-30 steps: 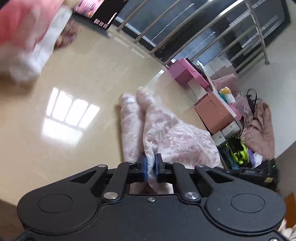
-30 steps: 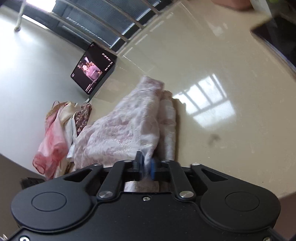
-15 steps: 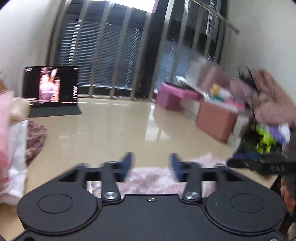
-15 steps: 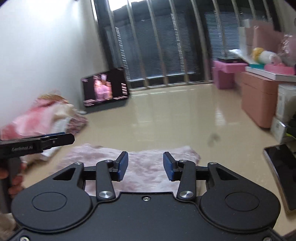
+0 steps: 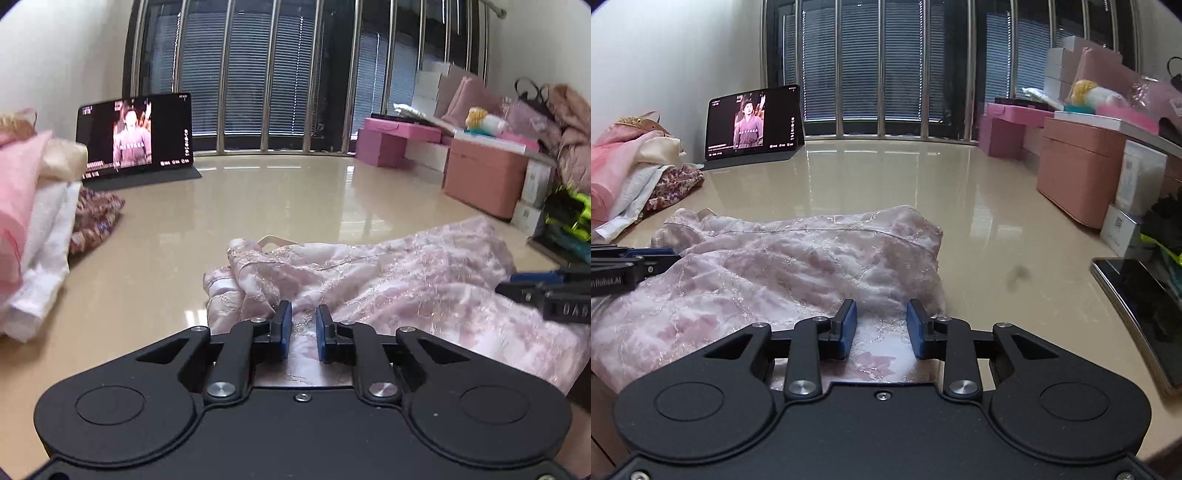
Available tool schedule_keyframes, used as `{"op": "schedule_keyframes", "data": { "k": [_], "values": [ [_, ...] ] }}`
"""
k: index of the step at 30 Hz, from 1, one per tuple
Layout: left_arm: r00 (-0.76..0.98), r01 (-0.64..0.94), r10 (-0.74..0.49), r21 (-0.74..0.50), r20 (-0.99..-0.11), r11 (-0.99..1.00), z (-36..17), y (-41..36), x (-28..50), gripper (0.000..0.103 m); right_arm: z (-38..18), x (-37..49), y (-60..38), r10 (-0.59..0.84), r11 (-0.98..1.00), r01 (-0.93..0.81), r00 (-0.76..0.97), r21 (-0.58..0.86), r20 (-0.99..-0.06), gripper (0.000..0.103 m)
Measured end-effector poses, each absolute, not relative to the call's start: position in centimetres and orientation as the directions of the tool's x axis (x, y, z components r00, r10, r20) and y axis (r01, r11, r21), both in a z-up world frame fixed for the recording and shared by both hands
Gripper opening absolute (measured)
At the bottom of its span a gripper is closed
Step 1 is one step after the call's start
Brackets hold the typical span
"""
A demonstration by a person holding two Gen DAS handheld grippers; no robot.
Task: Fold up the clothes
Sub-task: 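Withdraw both open tools from the folded dress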
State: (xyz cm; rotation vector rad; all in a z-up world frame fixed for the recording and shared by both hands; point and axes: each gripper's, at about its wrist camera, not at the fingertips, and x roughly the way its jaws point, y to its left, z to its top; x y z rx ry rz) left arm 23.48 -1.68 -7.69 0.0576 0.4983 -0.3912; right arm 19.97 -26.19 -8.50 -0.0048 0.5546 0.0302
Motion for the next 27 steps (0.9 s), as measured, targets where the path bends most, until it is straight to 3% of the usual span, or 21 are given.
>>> {"op": "schedule_keyframes", "data": {
  "k": [13,23,26,27],
  "values": [
    [0.775,0.348,-0.347,-0.103,-0.529,0.932,-7.1,-2.4,28.0,0.016,-8.7,23.9,-26.5,0.046,0.999,-0.048,0.819,0.011,-0.571,0.032],
    [0.747,0.340,-0.430,-0.263,-0.507,0.903,-7.4,-0.3,28.9,0.016,-9.2,23.7,-26.4,0.043,0.999,-0.039,0.841,0.019,-0.540,0.032],
    [0.740,0.340,-0.450,-0.299,-0.500,0.892,-6.8,0.3,28.5,0.024,-8.3,23.7,-27.1,0.081,0.996,-0.050,0.832,0.071,-0.548,0.039],
    [0.743,0.341,-0.458,-0.313,-0.488,0.887,-6.3,0.6,28.1,0.035,-7.9,23.4,-27.4,0.096,0.994,-0.051,0.833,0.097,-0.545,0.048]
  ]
}}
